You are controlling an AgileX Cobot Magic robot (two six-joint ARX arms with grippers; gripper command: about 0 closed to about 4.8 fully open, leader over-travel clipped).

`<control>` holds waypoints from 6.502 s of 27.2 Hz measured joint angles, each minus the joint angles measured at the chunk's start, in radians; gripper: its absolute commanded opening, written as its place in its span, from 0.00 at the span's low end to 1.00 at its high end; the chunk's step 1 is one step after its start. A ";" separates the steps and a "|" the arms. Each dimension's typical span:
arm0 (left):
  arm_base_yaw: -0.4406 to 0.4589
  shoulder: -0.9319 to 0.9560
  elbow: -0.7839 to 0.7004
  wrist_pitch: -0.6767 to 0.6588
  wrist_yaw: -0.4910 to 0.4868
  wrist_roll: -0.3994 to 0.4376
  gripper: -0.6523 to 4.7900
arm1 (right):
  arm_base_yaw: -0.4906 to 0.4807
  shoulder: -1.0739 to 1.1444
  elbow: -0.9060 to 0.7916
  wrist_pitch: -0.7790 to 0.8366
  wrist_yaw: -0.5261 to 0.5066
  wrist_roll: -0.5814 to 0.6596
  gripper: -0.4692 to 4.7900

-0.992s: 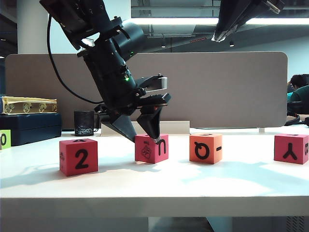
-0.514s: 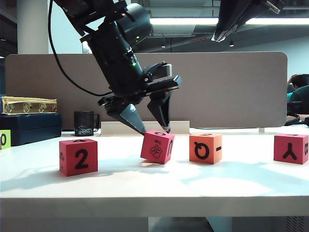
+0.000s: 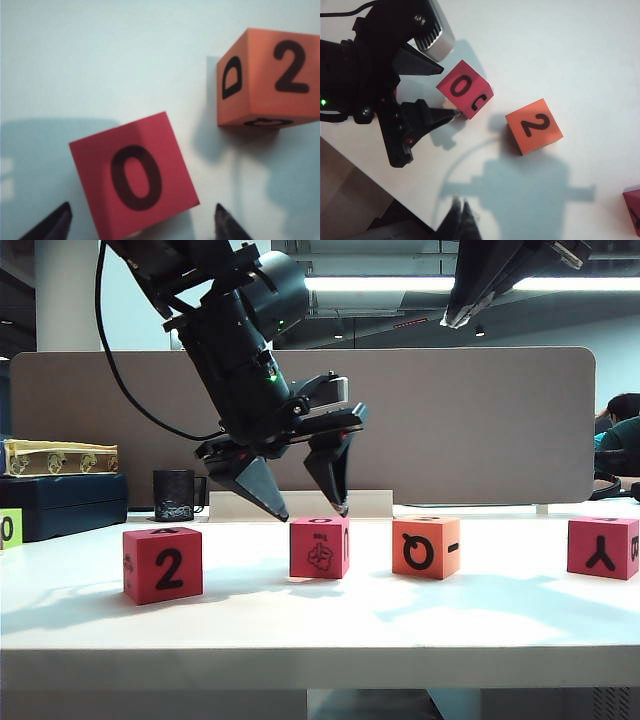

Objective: Select the appropriate blocks from the scattered letter blocks on the table and arrange them in a row to spell out "2024".

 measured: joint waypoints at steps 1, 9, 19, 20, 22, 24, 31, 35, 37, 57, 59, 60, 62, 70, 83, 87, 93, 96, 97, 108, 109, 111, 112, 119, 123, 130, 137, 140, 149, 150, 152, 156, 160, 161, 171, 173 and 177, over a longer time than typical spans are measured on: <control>0.000 0.001 0.000 0.000 0.000 -0.008 0.82 | 0.000 0.000 0.000 0.000 0.000 0.000 0.08; -0.007 0.001 0.000 0.032 0.023 -0.086 0.82 | 0.000 0.000 0.000 -0.015 0.000 0.000 0.08; -0.008 0.039 0.010 0.083 -0.018 -0.127 0.82 | 0.000 0.000 0.000 -0.034 0.000 -0.003 0.08; -0.008 0.039 0.013 0.081 -0.016 -0.127 0.82 | 0.000 0.000 0.000 -0.035 0.000 -0.004 0.08; -0.012 0.039 0.023 0.070 -0.003 -0.128 0.82 | 0.000 0.000 0.000 -0.037 0.000 -0.006 0.08; -0.020 0.039 0.048 0.032 0.001 -0.130 0.82 | 0.000 0.000 0.000 -0.037 0.000 -0.006 0.08; -0.024 0.038 0.085 -0.041 -0.026 -0.127 0.82 | 0.000 0.000 0.000 -0.038 0.000 -0.006 0.08; -0.024 0.037 0.085 -0.087 -0.137 -0.090 0.99 | 0.000 0.000 0.000 -0.040 0.000 -0.006 0.08; -0.024 0.037 0.085 -0.086 -0.140 -0.085 1.00 | 0.000 0.000 0.000 -0.040 0.000 -0.006 0.08; -0.025 0.088 0.085 0.000 -0.067 -0.132 0.79 | 0.000 0.000 0.000 -0.039 0.000 -0.006 0.08; -0.025 0.088 0.085 0.001 -0.067 -0.132 0.79 | 0.000 0.000 0.000 -0.039 0.000 -0.006 0.08; -0.025 0.088 0.085 0.001 -0.067 -0.132 0.79 | 0.000 0.000 0.000 -0.039 0.000 -0.006 0.08; -0.025 0.088 0.085 0.004 -0.067 -0.132 0.78 | 0.000 0.000 0.000 -0.039 0.000 -0.006 0.08; -0.025 0.088 0.085 0.004 -0.067 -0.132 0.66 | 0.000 0.000 0.000 -0.039 0.000 -0.006 0.08; -0.024 0.088 0.086 0.003 -0.067 -0.134 0.54 | 0.000 0.000 0.000 -0.039 0.000 -0.006 0.08; -0.024 0.088 0.087 0.000 -0.050 -0.134 0.57 | 0.000 0.000 0.000 -0.039 0.000 -0.006 0.08; -0.024 0.088 0.085 -0.010 -0.040 -0.133 0.77 | 0.000 0.000 0.000 -0.039 0.000 -0.006 0.08; -0.026 0.089 0.085 -0.019 -0.038 -0.134 0.77 | 0.000 0.000 0.000 -0.039 0.000 -0.006 0.08; -0.026 0.092 0.085 -0.017 -0.036 -0.134 0.77 | 0.000 0.000 0.000 -0.039 0.000 -0.006 0.08; -0.032 0.141 0.085 0.011 -0.037 -0.154 0.74 | 0.000 0.000 0.000 -0.039 0.000 -0.010 0.08; -0.032 0.141 0.085 0.019 -0.037 -0.154 0.72 | 0.000 0.000 0.000 -0.039 0.000 -0.010 0.08; -0.033 0.141 0.085 0.031 -0.041 -0.154 0.62 | 0.000 0.000 0.000 -0.039 0.000 -0.010 0.08; -0.032 0.141 0.085 0.029 -0.042 -0.154 0.61 | 0.000 0.000 0.000 -0.039 0.000 -0.010 0.08; -0.035 0.140 0.086 0.018 -0.043 -0.154 0.61 | 0.000 0.000 0.000 -0.039 0.000 -0.010 0.08; -0.042 0.118 0.087 -0.048 -0.040 -0.154 0.61 | 0.000 0.000 0.000 -0.040 0.000 -0.010 0.08; -0.045 0.027 0.087 -0.114 -0.040 -0.188 0.55 | 0.000 0.000 0.000 -0.040 0.000 -0.010 0.08; -0.080 0.025 0.085 -0.203 -0.018 -0.329 0.55 | 0.000 0.000 0.000 -0.041 -0.010 -0.010 0.08; -0.096 0.026 0.085 -0.196 -0.017 -0.347 0.55 | 0.000 0.000 0.000 -0.046 -0.016 -0.010 0.08; -0.119 0.039 0.085 -0.229 -0.080 -0.358 0.55 | 0.000 0.000 0.000 -0.082 -0.018 -0.010 0.08; -0.117 0.044 0.084 -0.230 -0.085 -0.358 0.55 | 0.000 0.000 0.000 -0.085 -0.018 -0.010 0.08; -0.117 0.051 0.079 -0.227 -0.089 -0.358 0.55 | 0.000 0.000 0.000 -0.089 -0.018 -0.010 0.08; -0.119 0.063 0.072 -0.222 -0.089 -0.366 0.56 | 0.000 0.000 0.000 -0.092 -0.018 -0.010 0.08; -0.119 0.064 0.073 -0.212 -0.090 -0.369 0.60 | 0.000 0.000 0.000 -0.094 -0.031 -0.010 0.08; -0.119 0.064 0.073 -0.209 -0.090 -0.369 0.66 | 0.000 0.000 0.000 -0.094 -0.033 -0.010 0.08; -0.120 0.064 0.073 -0.206 -0.077 -0.340 0.96 | 0.000 0.000 0.000 -0.088 -0.034 -0.010 0.08; -0.120 0.064 0.073 -0.206 -0.061 -0.335 0.98 | 0.000 0.000 0.000 -0.085 -0.034 -0.010 0.08; -0.126 0.064 0.073 -0.221 -0.085 -0.306 0.98 | 0.000 0.000 0.000 -0.081 -0.034 -0.010 0.08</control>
